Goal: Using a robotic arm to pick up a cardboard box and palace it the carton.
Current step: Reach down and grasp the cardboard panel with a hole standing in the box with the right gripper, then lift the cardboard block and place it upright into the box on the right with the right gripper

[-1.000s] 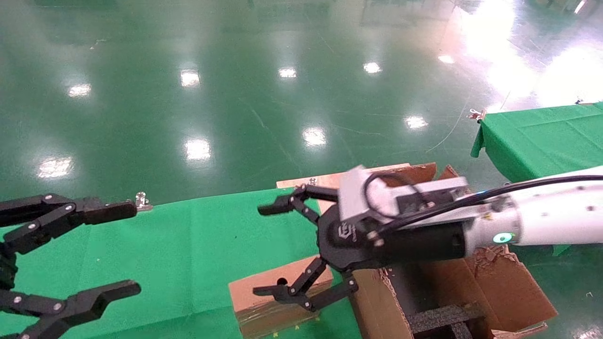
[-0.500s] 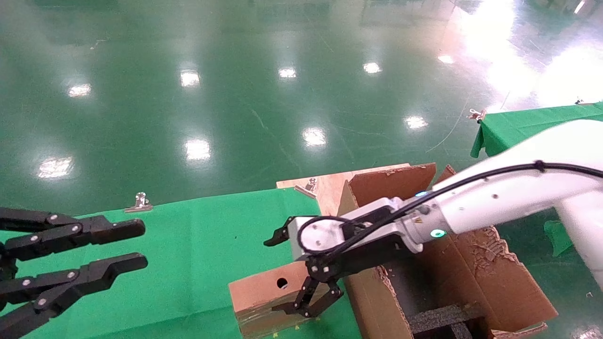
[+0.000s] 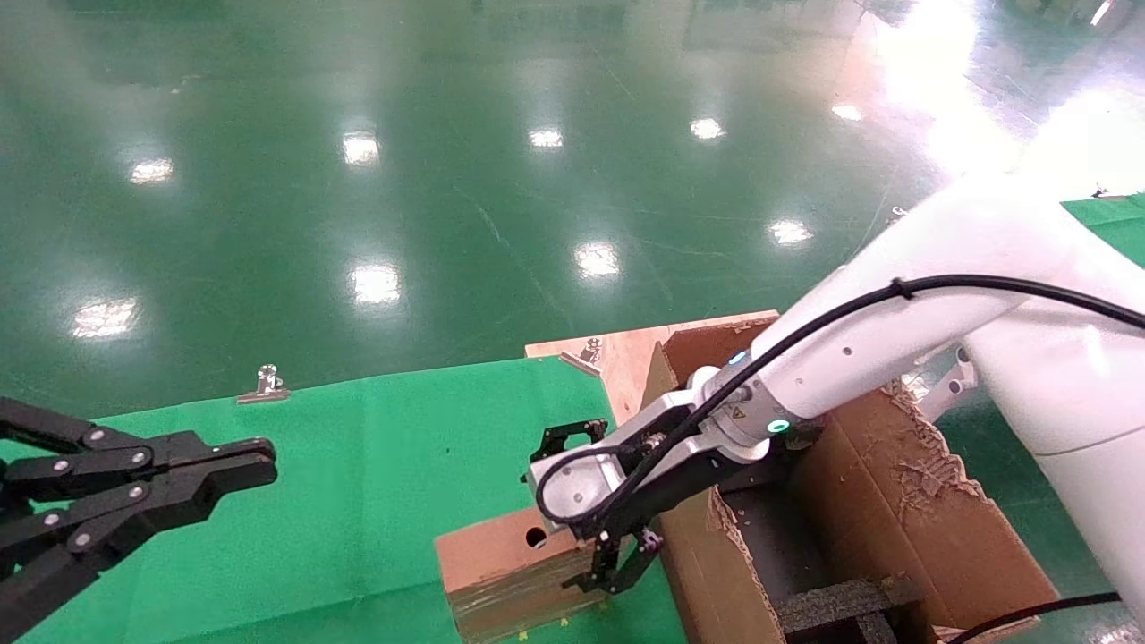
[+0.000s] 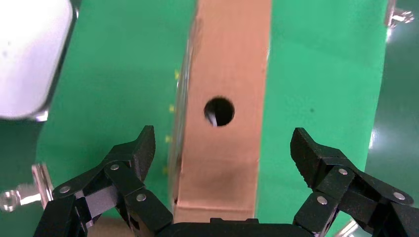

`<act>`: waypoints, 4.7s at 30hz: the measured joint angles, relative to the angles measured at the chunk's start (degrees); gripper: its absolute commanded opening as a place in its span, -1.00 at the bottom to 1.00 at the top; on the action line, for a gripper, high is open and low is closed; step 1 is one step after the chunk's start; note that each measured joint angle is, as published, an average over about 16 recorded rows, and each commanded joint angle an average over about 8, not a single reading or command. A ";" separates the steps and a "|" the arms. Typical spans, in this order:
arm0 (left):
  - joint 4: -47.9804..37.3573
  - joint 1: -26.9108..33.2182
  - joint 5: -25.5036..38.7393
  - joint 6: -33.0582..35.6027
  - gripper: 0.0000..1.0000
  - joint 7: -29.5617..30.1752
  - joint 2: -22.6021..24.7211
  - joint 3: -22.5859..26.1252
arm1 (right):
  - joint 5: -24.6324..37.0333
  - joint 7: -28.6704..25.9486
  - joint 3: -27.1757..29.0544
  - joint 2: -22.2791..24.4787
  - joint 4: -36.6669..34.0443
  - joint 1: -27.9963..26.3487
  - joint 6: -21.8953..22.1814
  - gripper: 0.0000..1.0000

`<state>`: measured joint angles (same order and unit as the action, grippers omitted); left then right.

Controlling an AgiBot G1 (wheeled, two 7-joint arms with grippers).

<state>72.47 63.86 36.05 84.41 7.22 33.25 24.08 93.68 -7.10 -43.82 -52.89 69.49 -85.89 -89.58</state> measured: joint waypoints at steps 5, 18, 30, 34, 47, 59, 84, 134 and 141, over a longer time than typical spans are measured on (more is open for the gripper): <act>0.00 0.00 0.00 -0.01 -0.29 0.00 0.00 0.00 | 1.49 0.60 -2.00 -0.69 0.28 -1.16 0.03 0.52; -0.02 -0.02 -0.01 -0.02 1.00 -0.01 -0.01 0.00 | 1.88 0.96 -3.28 -0.95 0.21 -1.82 0.38 -1.00; -0.02 -0.01 -0.02 -0.02 1.00 -0.01 -0.01 0.00 | 1.61 0.92 -2.97 -0.86 0.26 -1.63 0.39 -1.00; -0.02 -0.01 -0.02 -0.02 1.00 -0.01 -0.01 0.00 | 1.56 0.90 -2.92 -0.85 0.28 -1.59 0.39 -1.00; -0.02 -0.01 -0.02 -0.02 1.00 -0.01 -0.01 0.00 | 1.40 0.87 -2.79 -0.71 0.28 -1.79 0.40 -1.00; -0.03 -0.01 -0.02 -0.02 1.00 -0.01 0.00 0.01 | -2.87 4.78 -4.16 0.80 -3.41 -9.85 -0.96 -1.00; -0.03 0.00 -0.04 -0.02 1.00 -0.02 -0.01 0.03 | -22.75 18.12 -28.49 7.87 -19.08 -39.85 -2.05 -1.00; -0.05 0.01 -0.08 -0.04 1.00 -0.04 -0.02 0.06 | -33.36 18.33 -67.34 26.35 -38.67 -55.20 0.92 -1.00; -0.05 0.01 -0.08 -0.04 1.00 -0.05 -0.02 0.07 | -38.09 6.34 -67.50 29.75 -40.03 -50.94 4.47 -1.00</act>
<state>72.41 63.87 35.97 84.37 7.18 33.23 24.14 55.60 -0.77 -111.32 -23.14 29.46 -136.84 -85.11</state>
